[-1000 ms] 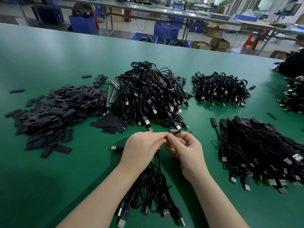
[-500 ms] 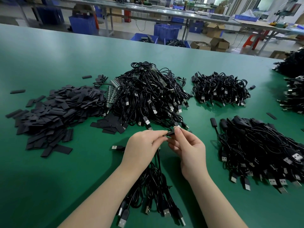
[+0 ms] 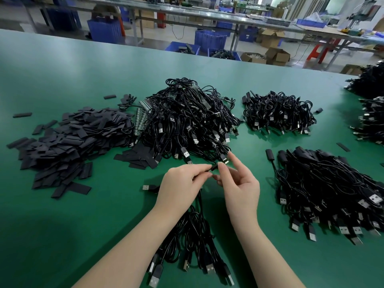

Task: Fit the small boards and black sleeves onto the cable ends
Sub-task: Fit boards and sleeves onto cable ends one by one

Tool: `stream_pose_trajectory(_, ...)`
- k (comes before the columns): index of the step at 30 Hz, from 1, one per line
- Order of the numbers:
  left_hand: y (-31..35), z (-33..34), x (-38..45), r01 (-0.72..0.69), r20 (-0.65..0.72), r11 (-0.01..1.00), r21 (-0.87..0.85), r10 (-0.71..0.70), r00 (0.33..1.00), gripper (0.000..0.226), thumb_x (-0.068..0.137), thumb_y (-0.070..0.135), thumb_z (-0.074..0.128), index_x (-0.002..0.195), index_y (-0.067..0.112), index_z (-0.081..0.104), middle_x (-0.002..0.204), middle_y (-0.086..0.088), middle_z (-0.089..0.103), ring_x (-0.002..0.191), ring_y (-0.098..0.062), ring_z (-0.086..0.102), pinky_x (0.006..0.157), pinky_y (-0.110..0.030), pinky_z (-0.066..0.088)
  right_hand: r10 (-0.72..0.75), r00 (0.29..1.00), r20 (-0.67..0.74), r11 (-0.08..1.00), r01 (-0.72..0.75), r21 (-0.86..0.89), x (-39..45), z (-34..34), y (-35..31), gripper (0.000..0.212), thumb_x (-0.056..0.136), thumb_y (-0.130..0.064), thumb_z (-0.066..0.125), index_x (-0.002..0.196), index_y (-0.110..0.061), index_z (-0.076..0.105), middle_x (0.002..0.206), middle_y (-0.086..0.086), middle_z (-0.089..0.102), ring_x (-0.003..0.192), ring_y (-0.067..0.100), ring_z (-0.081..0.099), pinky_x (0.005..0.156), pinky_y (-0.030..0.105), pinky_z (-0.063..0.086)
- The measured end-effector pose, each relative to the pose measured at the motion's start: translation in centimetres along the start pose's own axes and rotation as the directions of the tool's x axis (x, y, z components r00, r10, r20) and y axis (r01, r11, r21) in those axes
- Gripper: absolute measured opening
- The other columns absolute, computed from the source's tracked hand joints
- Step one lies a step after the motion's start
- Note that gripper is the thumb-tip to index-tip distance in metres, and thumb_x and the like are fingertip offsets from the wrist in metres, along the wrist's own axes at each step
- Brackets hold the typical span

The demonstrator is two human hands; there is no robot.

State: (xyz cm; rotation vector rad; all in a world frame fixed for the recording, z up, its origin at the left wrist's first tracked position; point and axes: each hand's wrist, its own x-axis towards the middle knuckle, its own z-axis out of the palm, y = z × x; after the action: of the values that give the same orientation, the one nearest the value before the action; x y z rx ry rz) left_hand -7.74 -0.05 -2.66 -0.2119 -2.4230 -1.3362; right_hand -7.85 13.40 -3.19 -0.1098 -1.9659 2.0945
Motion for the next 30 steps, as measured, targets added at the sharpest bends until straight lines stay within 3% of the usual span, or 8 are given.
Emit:
stream_pose_trajectory(6,-0.21,-0.2,-0.07,0.005,-0.019,1.0,-0.018,-0.005,1.0,0.022,0.085,0.022,0.074,0.107,0.024,0.076,0.095,0.012,0.075,0.091,0.004,0.064,0.079,-0.012,0.05,-0.018,0.999,0.052,0.999,0.021,-0.048,-0.04,-0.06,0.29,0.036,0.095,-0.017,0.067,0.128,-0.028,0.063,0.096,-0.013,0.076,0.084,0.006,0.074,0.076,0.017,0.056)
stream_pose_trajectory(13,-0.31,-0.13,-0.13,0.015,-0.013,1.0,-0.026,-0.016,1.0,0.022,0.085,0.02,0.074,0.106,0.025,0.076,0.089,0.012,0.075,0.084,0.001,0.065,0.073,-0.014,0.05,0.005,0.997,0.083,0.996,0.002,-0.084,0.1,-0.05,0.63,0.035,0.092,-0.017,0.07,0.111,-0.045,0.064,0.091,-0.013,0.077,0.086,0.004,0.073,0.086,0.036,0.06)
stream_pose_trajectory(19,-0.47,-0.05,-0.12,0.01,0.005,1.0,-0.012,-0.01,1.0,0.022,0.087,0.021,0.072,0.108,0.026,0.075,0.087,0.012,0.075,0.081,-0.002,0.065,0.071,-0.021,0.051,0.012,0.997,0.081,0.999,-0.009,-0.038,0.1,-0.12,0.5,0.032,0.091,-0.016,0.071,0.108,-0.043,0.067,0.089,-0.014,0.076,0.085,0.008,0.073,0.081,0.03,0.06)
stream_pose_trajectory(24,-0.17,-0.05,-0.07,-0.058,0.083,0.997,0.049,0.054,0.995,0.029,0.09,0.02,0.068,0.118,0.029,0.07,0.099,0.011,0.074,0.09,-0.003,0.064,0.078,-0.02,0.05,0.018,0.999,0.03,1.0,-0.018,-0.01,0.22,-0.32,0.35,0.03,0.091,-0.017,0.071,0.118,-0.029,0.07,0.089,-0.005,0.078,0.086,0.012,0.074,0.079,0.025,0.06)
stream_pose_trajectory(30,-0.07,-0.17,-0.09,-0.048,0.059,0.998,0.031,0.046,0.997,0.027,0.09,0.021,0.068,0.117,0.025,0.072,0.104,0.009,0.074,0.094,-0.004,0.067,0.084,-0.025,0.052,0.009,1.0,0.006,1.0,-0.009,0.021,0.21,-0.4,0.24,0.023,0.091,-0.019,0.072,0.109,-0.033,0.073,0.085,-0.001,0.077,0.084,0.012,0.075,0.073,0.021,0.058)
